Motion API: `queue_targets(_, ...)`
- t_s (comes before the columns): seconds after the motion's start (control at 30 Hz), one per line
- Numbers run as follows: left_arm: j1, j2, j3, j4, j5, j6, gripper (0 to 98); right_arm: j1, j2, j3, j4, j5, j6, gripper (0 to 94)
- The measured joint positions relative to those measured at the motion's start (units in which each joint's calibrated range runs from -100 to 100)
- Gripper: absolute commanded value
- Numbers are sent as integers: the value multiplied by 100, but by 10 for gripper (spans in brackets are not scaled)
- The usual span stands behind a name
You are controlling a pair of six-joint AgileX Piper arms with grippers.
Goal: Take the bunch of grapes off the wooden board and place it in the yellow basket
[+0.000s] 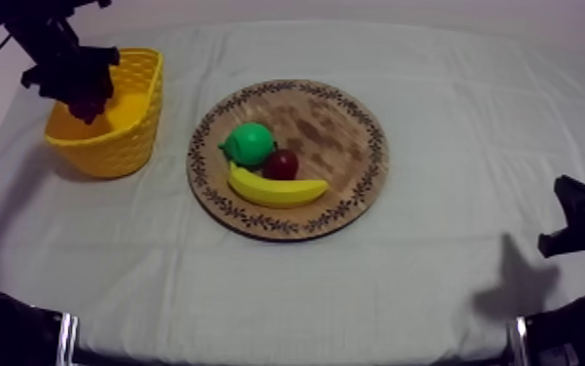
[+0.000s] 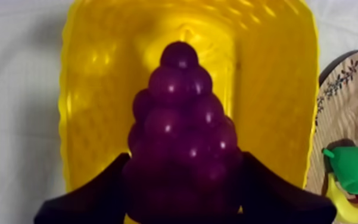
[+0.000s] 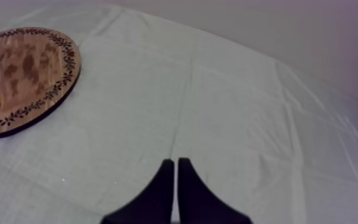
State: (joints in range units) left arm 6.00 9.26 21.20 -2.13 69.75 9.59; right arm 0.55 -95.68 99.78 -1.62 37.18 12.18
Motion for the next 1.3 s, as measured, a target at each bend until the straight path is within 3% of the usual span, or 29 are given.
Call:
queue_targets(0.43, 76, -256, 246, 10, -570, 29, 714, 0, 0, 0, 0, 0, 0, 5)
queue_targets(0.67, 126, -400, 415, -10, -999, 131, 771, 0, 0, 0, 0, 0, 0, 5)
queue_targets(0.97, 115, -491, 466, -10, -1190, 103, 780, 0, 0, 0, 0, 0, 0, 5)
queue_targets(1.3, 101, -937, 710, 2, -1302, 110, 724, 0, 0, 0, 0, 0, 0, 5)
